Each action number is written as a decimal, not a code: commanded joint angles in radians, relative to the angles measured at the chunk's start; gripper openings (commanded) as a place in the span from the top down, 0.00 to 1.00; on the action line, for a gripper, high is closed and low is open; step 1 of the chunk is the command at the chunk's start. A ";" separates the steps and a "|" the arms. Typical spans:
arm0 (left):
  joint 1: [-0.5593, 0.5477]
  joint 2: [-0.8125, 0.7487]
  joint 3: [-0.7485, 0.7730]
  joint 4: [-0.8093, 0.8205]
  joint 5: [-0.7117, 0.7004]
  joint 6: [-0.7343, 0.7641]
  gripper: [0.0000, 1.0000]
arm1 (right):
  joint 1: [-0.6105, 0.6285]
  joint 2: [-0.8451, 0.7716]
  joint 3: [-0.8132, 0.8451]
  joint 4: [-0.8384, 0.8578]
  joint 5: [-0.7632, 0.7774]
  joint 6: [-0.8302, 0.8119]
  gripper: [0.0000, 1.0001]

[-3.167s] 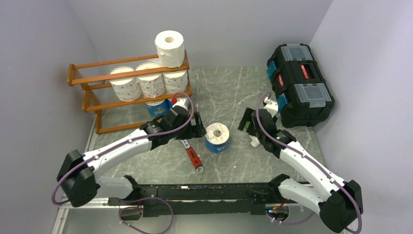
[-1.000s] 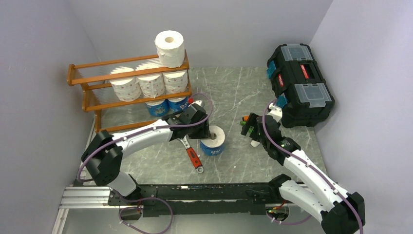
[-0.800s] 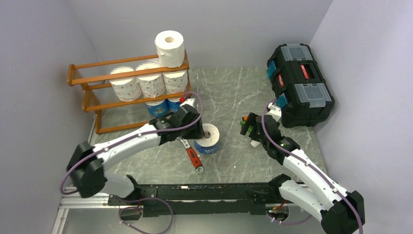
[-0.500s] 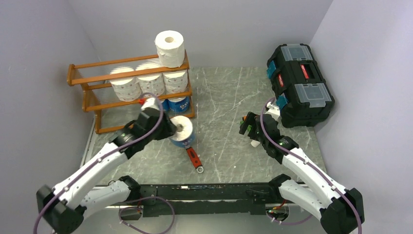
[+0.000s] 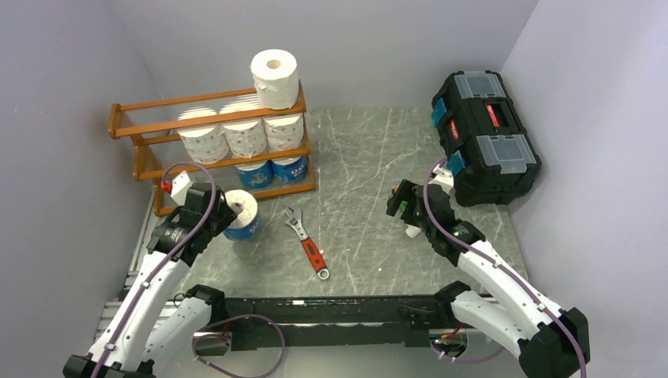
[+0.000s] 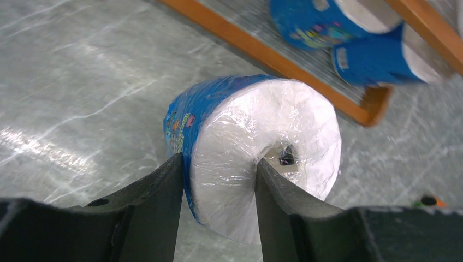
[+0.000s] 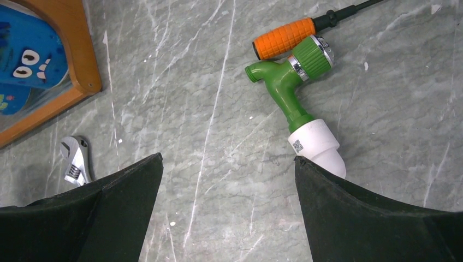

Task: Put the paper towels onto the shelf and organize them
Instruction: Pick up the paper towel from the center of the board, then place the paper towel on the shelf.

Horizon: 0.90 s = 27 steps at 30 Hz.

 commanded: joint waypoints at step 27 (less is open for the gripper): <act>0.489 0.251 -0.011 0.373 0.118 -0.193 0.98 | -0.004 -0.058 -0.028 0.048 -0.056 0.007 0.08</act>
